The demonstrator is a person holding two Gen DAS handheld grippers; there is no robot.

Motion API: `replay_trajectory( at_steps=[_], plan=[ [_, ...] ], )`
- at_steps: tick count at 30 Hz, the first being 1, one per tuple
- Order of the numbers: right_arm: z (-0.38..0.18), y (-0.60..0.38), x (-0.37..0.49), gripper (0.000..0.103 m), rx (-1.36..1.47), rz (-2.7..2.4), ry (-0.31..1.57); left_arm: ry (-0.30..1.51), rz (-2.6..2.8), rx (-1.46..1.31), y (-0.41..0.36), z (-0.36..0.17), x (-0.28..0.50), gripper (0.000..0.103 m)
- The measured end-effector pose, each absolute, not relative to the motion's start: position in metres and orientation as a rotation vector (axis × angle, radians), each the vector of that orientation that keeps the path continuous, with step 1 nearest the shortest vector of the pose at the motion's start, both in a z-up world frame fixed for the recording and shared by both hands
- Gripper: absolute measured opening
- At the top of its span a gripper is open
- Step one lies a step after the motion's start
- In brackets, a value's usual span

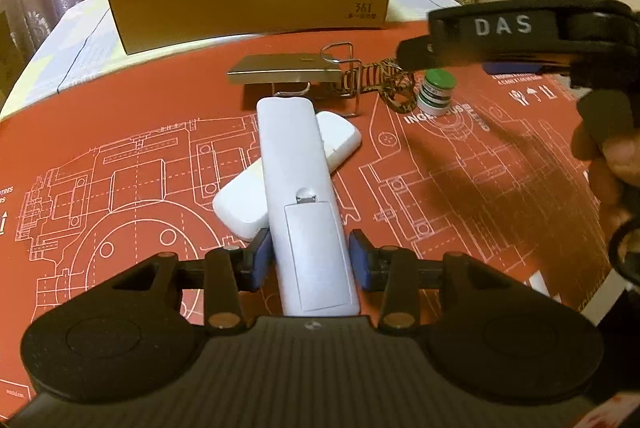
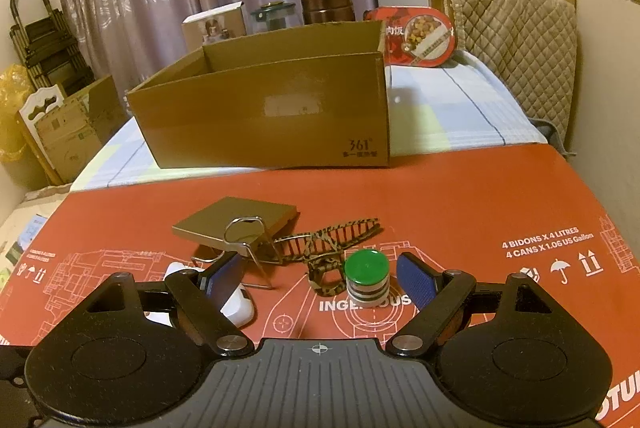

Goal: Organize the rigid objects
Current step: 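Hold the white object with left tool while right tool grasps the green-capped jar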

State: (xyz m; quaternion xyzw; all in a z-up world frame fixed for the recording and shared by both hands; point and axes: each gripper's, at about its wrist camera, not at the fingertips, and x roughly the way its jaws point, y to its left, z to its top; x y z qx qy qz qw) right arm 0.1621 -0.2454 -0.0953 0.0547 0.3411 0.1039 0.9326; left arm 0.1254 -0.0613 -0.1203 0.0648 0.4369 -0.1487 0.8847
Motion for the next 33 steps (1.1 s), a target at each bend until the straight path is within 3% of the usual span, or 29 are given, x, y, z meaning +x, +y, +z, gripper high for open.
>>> replay_trajectory(
  at_steps=[33],
  plan=[
    [-0.12, -0.255, 0.184, 0.08, 0.0, 0.171, 0.76, 0.829, -0.255, 0.041, -0.035, -0.103, 0.135, 0.033]
  ],
)
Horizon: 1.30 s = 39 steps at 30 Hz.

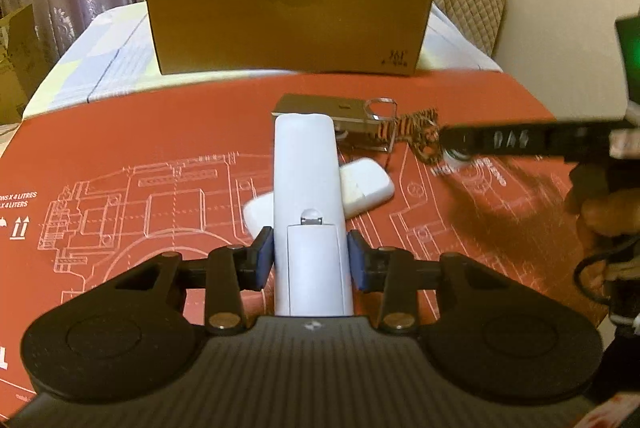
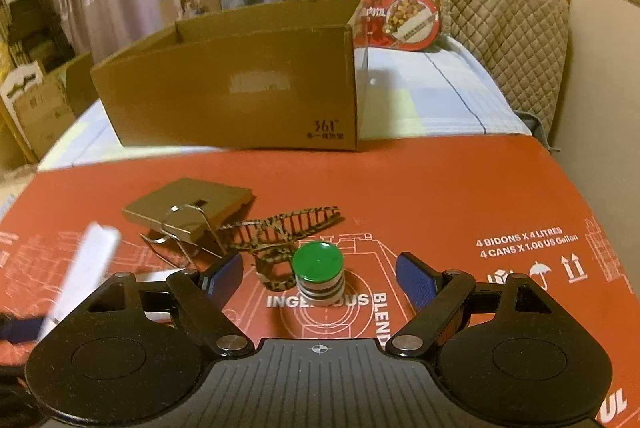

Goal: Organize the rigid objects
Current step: 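Hold the white object with left tool while right tool grasps the green-capped jar, then carry the white object and green-capped jar over the cardboard box with both tools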

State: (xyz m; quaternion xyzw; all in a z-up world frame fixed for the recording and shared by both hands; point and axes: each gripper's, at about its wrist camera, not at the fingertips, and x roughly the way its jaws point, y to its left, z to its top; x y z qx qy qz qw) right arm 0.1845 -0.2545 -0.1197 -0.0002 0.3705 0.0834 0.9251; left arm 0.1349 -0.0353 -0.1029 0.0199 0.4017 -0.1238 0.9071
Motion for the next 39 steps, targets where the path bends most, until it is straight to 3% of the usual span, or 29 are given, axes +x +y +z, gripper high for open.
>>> replay_trajectory(
  at_steps=[3, 7, 11, 12, 13, 29, 39],
  plan=[
    [-0.13, -0.249, 0.189, 0.06, -0.067, 0.184, 0.783, 0.822, -0.249, 0.03, -0.033, -0.101, 0.139, 0.033],
    [-0.138, -0.25, 0.192, 0.045, -0.079, 0.182, 0.781, 0.815, -0.251, 0.02, -0.032, -0.1, 0.141, 0.033],
    [-0.137, -0.248, 0.195, 0.038, -0.088, 0.188, 0.756, 0.819, -0.253, 0.019, -0.033, -0.102, 0.14, 0.033],
    [-0.137, -0.248, 0.196, 0.029, -0.085, 0.189, 0.761, 0.82, -0.254, 0.02, -0.033, -0.102, 0.14, 0.033],
    [-0.136, -0.248, 0.196, 0.027, -0.078, 0.186, 0.767, 0.82, -0.253, 0.021, -0.033, -0.102, 0.14, 0.033],
    [-0.053, -0.247, 0.186, 0.027, -0.007, 0.208, 0.615, 0.686, -0.237, 0.039, -0.035, -0.05, 0.165, 0.033],
    [0.007, -0.23, 0.242, 0.027, 0.022, 0.256, 0.471, 0.556, -0.222, 0.027, -0.032, 0.008, 0.241, 0.033]
  ],
)
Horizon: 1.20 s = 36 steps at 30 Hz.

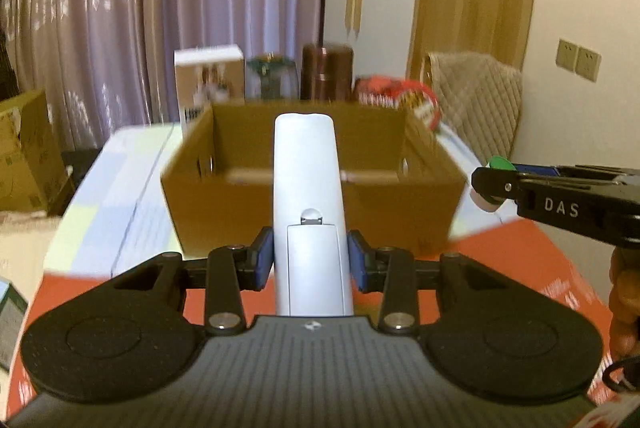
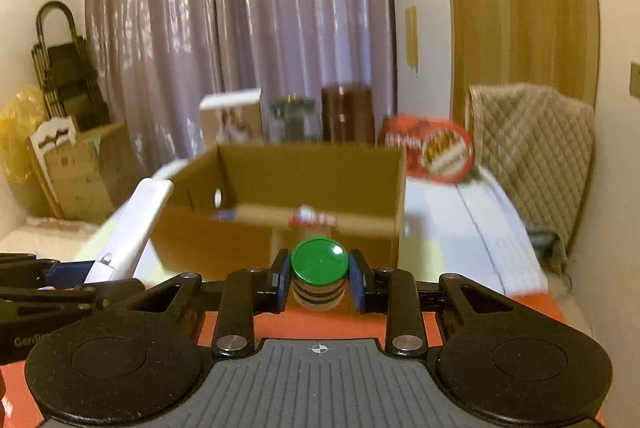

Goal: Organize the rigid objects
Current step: 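Carry the white object and green-capped jar over the cardboard box with both tools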

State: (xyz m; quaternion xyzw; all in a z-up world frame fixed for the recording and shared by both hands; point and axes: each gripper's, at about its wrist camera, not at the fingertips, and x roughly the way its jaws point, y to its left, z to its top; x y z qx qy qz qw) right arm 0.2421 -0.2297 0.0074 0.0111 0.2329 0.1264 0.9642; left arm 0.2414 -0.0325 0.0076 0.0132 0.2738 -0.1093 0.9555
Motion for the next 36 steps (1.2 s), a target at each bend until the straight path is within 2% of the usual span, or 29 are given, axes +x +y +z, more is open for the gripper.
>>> replay_trajectory(
  at_steps=[7, 17, 30, 36],
  plan=[
    [0.02, -0.223, 0.299, 0.027, 0.053, 0.246, 0.43, 0.527, -0.232, 0.026, -0.038, 0.022, 0.312, 0.033],
    [-0.009, -0.223, 0.353, 0.027, 0.068, 0.208, 0.492, 0.553, -0.232, -0.009, -0.027, 0.01, 0.386, 0.033],
    [-0.032, -0.219, 0.369, 0.027, 0.057, 0.188, 0.539, 0.655, -0.259, 0.026, -0.044, -0.031, 0.418, 0.033],
    [-0.033, -0.218, 0.368, 0.027, 0.059, 0.194, 0.546, 0.657, -0.258, 0.038, -0.048, -0.035, 0.417, 0.033]
  ],
)
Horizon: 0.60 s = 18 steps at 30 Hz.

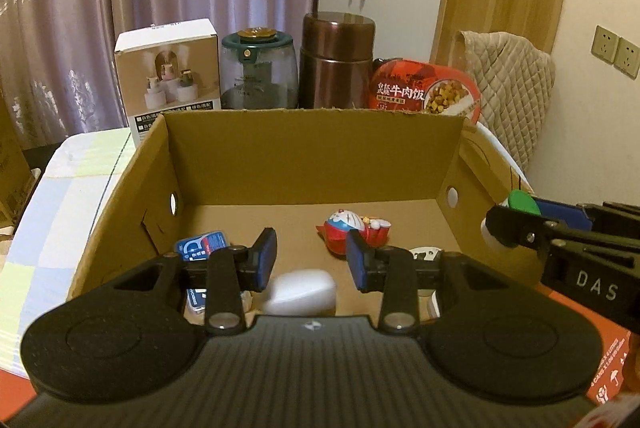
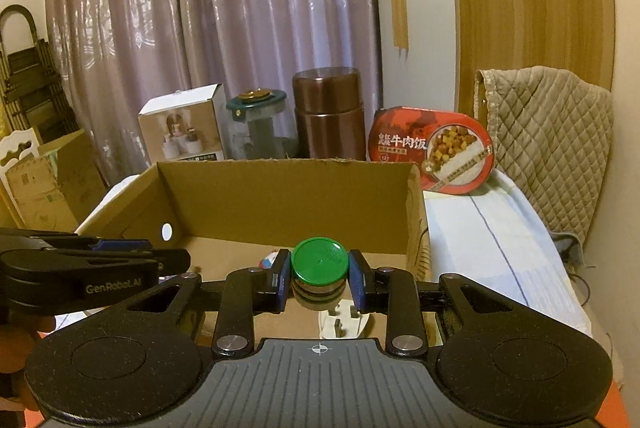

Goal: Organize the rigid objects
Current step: 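Carry the white object and green-capped jar over the cardboard box with both tools, then open both tools to drop the white object and jar into the box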

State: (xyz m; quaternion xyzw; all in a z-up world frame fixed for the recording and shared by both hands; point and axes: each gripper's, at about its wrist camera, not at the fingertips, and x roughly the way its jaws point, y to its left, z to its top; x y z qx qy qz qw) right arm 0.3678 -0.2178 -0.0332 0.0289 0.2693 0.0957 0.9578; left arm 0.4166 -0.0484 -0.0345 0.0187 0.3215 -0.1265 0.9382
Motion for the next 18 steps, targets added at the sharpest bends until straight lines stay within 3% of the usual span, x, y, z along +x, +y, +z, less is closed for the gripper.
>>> replay_trajectory(
  at_steps=[18],
  plan=[
    [-0.036, -0.225, 0.37, 0.027, 0.085, 0.182, 0.562, 0.611, -0.205, -0.027, -0.021, -0.014, 0.42, 0.033]
  ],
)
